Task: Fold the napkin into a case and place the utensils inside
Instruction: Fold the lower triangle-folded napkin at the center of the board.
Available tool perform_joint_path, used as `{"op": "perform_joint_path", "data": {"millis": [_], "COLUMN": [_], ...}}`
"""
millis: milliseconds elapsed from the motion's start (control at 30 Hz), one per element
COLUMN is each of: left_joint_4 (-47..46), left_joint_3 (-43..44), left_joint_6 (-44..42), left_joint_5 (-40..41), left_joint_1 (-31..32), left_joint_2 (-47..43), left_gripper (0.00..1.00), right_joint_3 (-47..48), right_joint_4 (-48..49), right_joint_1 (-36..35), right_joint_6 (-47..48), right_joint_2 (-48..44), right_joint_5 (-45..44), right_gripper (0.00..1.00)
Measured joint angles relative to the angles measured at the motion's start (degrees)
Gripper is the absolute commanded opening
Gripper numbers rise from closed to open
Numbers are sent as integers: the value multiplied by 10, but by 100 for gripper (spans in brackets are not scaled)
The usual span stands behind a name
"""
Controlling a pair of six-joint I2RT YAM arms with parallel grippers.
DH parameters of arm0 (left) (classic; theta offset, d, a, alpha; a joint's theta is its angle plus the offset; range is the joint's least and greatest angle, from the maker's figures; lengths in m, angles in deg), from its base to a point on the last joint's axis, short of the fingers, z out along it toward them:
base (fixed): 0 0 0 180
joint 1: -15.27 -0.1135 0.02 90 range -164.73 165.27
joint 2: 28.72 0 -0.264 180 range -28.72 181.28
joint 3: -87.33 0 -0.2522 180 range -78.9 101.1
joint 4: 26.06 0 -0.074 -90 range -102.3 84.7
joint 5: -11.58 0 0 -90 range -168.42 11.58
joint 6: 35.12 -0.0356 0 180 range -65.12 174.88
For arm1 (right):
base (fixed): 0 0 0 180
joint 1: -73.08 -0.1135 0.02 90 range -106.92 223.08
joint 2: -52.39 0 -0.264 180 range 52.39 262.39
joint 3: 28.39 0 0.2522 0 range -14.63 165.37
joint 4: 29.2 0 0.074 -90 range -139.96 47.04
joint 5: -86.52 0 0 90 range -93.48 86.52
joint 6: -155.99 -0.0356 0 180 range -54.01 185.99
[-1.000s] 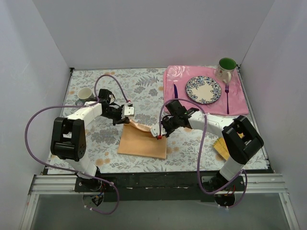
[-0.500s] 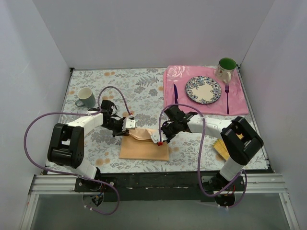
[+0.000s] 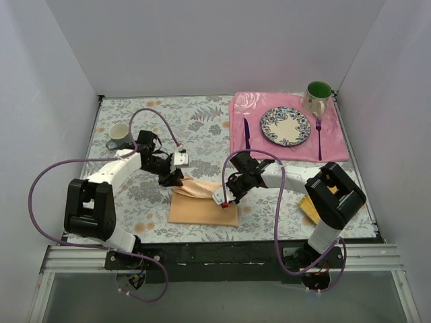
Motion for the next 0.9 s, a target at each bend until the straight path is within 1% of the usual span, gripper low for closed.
{"op": "perform_joint_path", "data": {"millis": [100, 133, 167, 200, 300, 367, 467, 600, 667, 833, 867, 900], "left_joint_4": [36, 40, 37, 26, -14, -37, -46, -57, -64, -75, -76, -76], "left_joint_3": [78, 106, 126, 136, 118, 90, 73, 73, 72, 58, 53, 49], "left_joint_6": [77, 104, 134, 168, 250, 290, 316, 336, 342, 348, 347, 345], "left_joint_5": [-54, -66, -75, -78, -66, -50, -33, -24, -17, 7, 12, 17], "left_joint_1": [-28, -41, -52, -62, -78, -75, -63, -43, -33, -11, -9, -8], "left_joint_2": [4, 13, 21, 29, 39, 39, 41, 45, 50, 60, 60, 60], "left_gripper": [34, 35, 39, 40, 46, 46, 47, 46, 42, 36, 31, 28], "right_joint_3": [-11, -13, -18, -19, -20, -20, -22, -22, -22, -22, -22, -22], "right_joint_4": [10, 13, 18, 19, 20, 21, 23, 23, 23, 23, 23, 23], "right_joint_1": [0, 0, 0, 0, -1, -1, -1, -1, -1, -1, -1, -1], "right_joint_6": [11, 12, 15, 16, 17, 17, 17, 17, 17, 16, 16, 16], "right_joint_2": [-2, -4, -6, -7, -8, -8, -9, -9, -9, -9, -9, -9], "right_joint_5": [0, 0, 0, 0, 0, 0, 0, 0, 0, -1, -1, -1], "right_gripper": [1, 1, 1, 1, 1, 1, 1, 1, 1, 1, 1, 1]}}
